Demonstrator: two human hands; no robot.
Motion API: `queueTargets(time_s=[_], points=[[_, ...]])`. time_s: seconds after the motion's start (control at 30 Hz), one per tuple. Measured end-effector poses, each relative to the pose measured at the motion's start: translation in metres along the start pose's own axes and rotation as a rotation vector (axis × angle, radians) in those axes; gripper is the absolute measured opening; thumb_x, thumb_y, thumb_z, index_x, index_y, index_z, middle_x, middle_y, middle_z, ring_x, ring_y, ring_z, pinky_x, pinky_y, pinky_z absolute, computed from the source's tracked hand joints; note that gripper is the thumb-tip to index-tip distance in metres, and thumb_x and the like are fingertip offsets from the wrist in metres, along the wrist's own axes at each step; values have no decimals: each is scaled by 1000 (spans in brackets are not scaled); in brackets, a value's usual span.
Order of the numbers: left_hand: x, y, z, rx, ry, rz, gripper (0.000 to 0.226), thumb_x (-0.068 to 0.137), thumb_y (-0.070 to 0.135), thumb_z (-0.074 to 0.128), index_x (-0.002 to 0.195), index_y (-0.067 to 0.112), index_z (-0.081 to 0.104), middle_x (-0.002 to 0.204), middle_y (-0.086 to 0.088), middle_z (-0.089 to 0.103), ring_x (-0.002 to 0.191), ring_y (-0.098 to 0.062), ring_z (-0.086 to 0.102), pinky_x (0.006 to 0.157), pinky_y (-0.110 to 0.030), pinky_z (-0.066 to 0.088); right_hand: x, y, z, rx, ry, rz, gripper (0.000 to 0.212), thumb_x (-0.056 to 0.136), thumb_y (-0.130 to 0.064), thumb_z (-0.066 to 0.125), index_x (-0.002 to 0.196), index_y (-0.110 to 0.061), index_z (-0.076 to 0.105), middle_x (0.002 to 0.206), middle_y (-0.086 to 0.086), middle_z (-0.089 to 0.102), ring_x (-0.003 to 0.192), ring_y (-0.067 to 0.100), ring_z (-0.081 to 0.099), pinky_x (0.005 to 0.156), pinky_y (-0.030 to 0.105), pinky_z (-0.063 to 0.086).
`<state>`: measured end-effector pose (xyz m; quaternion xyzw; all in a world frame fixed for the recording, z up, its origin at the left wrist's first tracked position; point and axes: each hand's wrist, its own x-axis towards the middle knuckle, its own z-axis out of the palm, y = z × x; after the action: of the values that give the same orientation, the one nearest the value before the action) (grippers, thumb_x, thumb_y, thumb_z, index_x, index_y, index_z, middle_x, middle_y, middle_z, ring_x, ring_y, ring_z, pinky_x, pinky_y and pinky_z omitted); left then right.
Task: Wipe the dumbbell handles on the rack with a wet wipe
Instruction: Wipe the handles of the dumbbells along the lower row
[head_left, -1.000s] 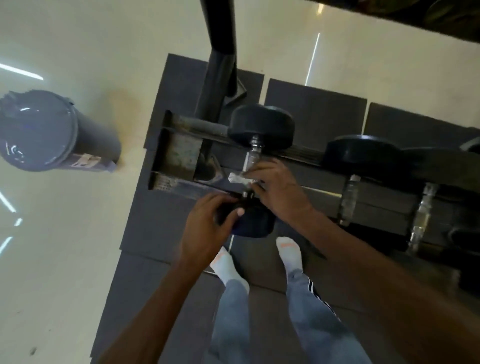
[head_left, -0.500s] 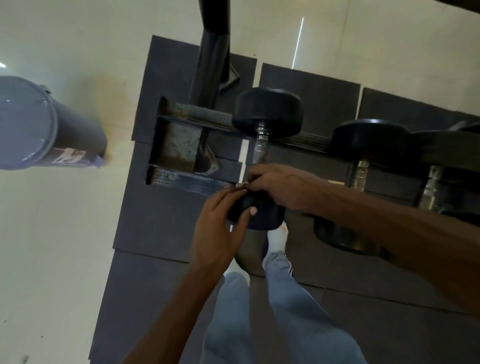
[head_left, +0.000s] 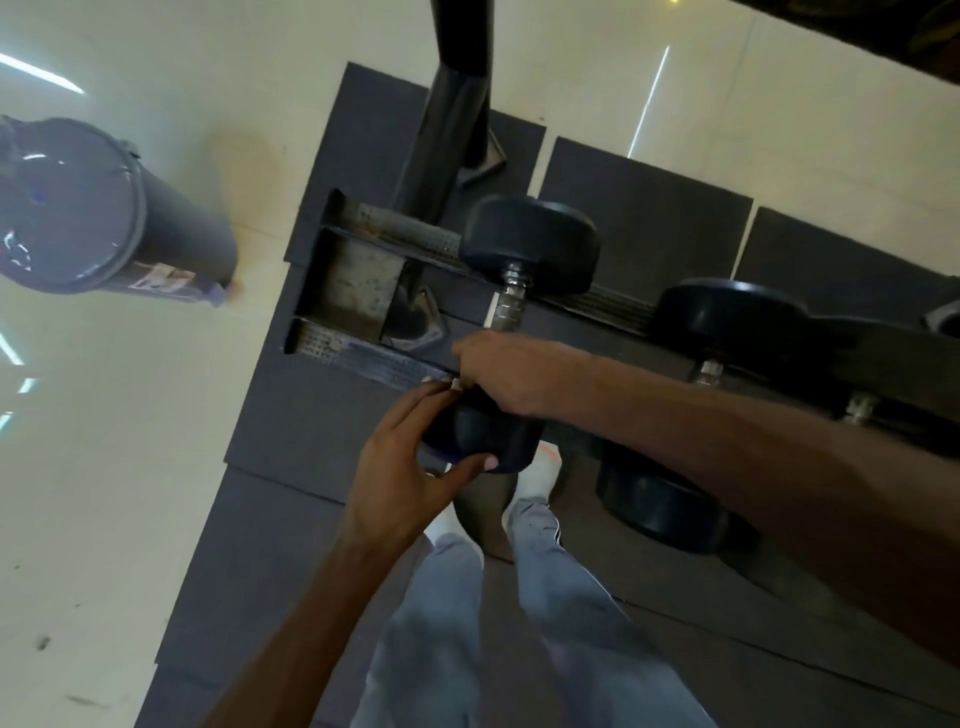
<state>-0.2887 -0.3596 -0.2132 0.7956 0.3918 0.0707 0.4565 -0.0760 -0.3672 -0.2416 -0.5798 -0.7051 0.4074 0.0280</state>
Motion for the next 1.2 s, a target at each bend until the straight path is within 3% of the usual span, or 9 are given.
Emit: queueTargets(time_s=[0.13, 0.3, 0.43, 0.57, 0.7, 0.8, 0.97, 1.1, 1.2], points=[[-7, 2, 3, 32, 31, -15, 77, 75, 38, 90, 142, 16, 60, 150, 11, 48, 143, -8, 43, 116, -12, 31, -10, -2, 2, 85, 49, 8, 21, 97, -8, 51, 109, -6, 68, 110, 13, 65, 99, 28, 60, 87, 39, 48], [-12, 8, 14, 2, 67, -30, 74, 75, 38, 90, 140, 15, 63, 149, 2, 55, 144, -12, 44, 117, -29, 40, -30, 9, 8, 162, 165, -142, 11, 80, -3, 67, 87, -10, 73, 91, 5, 63, 84, -2, 43, 74, 18, 38], [-17, 8, 21, -13, 95, -30, 76, 77, 37, 88, 143, 12, 59, 152, 0, 53, 148, -13, 39, 119, -37, 40, -15, 7, 11, 31, 94, -104, 13, 82, -4, 64, 89, -9, 74, 95, 9, 64, 88, 20, 59, 78, 32, 47], [-16, 3, 14, -4, 70, -13, 76, 77, 37, 89, 142, 10, 61, 151, -2, 54, 147, -14, 42, 119, -30, 38, -17, 6, -5, -98, 156, -131, 11, 91, -14, 59, 92, -13, 70, 99, 4, 57, 92, 8, 44, 81, 13, 26], [-13, -1, 7, 33, 50, 7, 74, 76, 38, 90, 139, 13, 63, 149, -2, 55, 144, -15, 45, 118, -14, 30, -25, 6, 0, -90, 304, 53, 10, 95, -15, 53, 91, -13, 61, 96, -1, 49, 83, 15, 51, 75, 36, 47], [-12, -1, 5, 20, 40, 8, 74, 76, 38, 90, 140, 15, 62, 149, -1, 55, 141, -14, 47, 116, -11, 30, -35, 1, 17, -220, 291, -137, 14, 98, -32, 53, 89, -21, 55, 91, -1, 55, 79, 12, 53, 72, 36, 46], [-12, -5, 5, 4, 64, 34, 72, 75, 38, 91, 138, 15, 64, 147, 1, 57, 141, -12, 48, 117, -22, 38, -43, 5, 12, -8, 331, -51, 17, 87, -3, 66, 95, -14, 76, 97, 4, 57, 85, 17, 57, 74, 33, 48], [-12, -7, 5, -21, 69, 35, 71, 75, 39, 91, 137, 14, 65, 146, 0, 58, 141, -11, 48, 116, -20, 37, -59, -10, 37, 198, 532, 134, 32, 81, 12, 64, 99, -8, 80, 103, 7, 67, 98, 14, 61, 88, 8, 41], [-12, -7, 4, -27, 70, 35, 71, 75, 38, 91, 137, 15, 65, 146, 1, 58, 141, -10, 48, 116, -16, 35, -55, -8, 28, 127, 417, 46, 24, 92, -1, 61, 104, -11, 79, 104, 5, 62, 96, 17, 59, 86, 22, 46]])
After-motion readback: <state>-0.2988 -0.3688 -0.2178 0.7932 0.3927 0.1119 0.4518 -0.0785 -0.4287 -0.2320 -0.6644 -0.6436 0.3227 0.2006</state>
